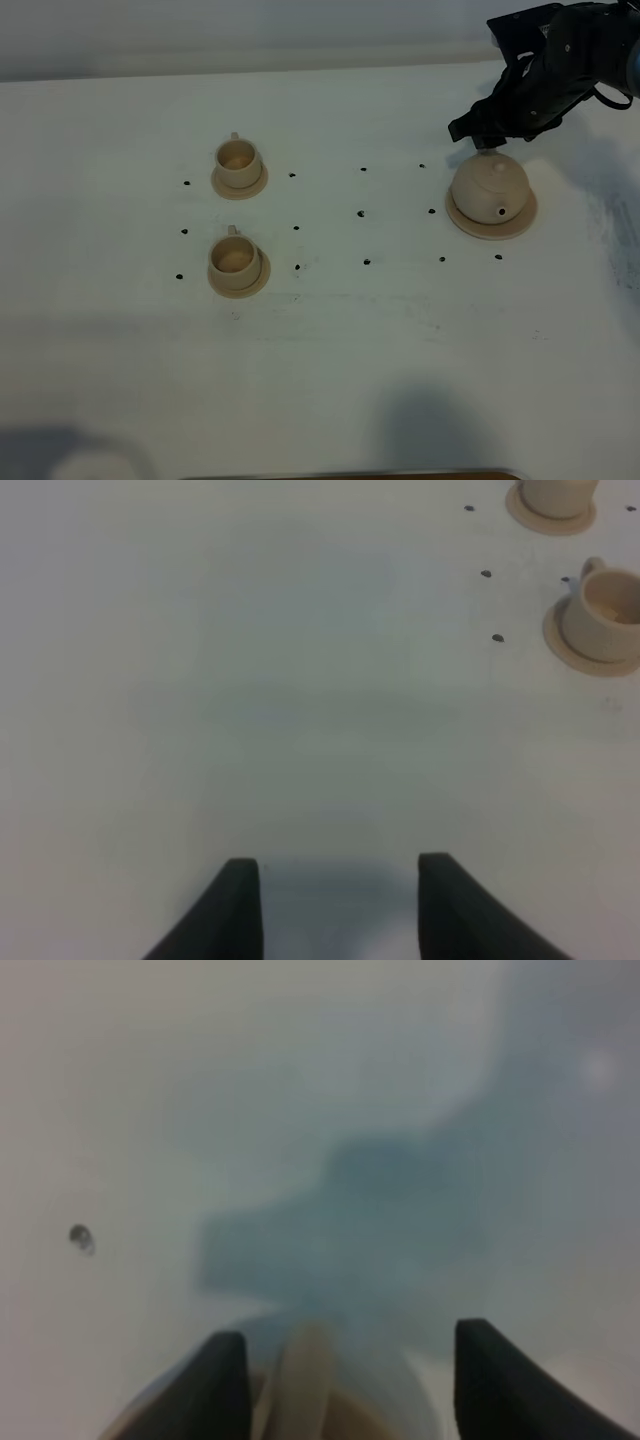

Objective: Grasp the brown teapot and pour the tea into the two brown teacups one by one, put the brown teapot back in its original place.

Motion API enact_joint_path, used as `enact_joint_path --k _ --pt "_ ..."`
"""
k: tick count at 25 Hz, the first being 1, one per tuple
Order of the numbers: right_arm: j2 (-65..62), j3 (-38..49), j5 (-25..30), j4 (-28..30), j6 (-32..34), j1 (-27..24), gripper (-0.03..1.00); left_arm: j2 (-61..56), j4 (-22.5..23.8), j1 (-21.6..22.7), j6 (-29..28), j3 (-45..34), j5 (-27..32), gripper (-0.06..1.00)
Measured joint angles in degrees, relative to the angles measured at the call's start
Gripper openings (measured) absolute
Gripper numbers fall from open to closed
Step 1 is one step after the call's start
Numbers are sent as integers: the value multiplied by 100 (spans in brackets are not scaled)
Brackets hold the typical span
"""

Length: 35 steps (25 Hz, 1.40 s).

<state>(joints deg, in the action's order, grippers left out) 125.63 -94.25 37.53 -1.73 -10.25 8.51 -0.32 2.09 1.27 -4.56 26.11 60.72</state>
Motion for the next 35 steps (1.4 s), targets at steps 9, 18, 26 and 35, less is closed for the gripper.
enact_joint_path --k 9,18,26,35 --pt "0 0 -58 56 0 -107 44 0 0 0 0 0 0 43" --pt "0 0 -38 173 -6 -202 44 0 0 0 0 0 0 43" --pt "0 0 94 216 -1 -220 44 0 0 0 0 0 0 43" --pt "0 0 108 220 -1 -224 44 0 0 0 0 0 0 43"
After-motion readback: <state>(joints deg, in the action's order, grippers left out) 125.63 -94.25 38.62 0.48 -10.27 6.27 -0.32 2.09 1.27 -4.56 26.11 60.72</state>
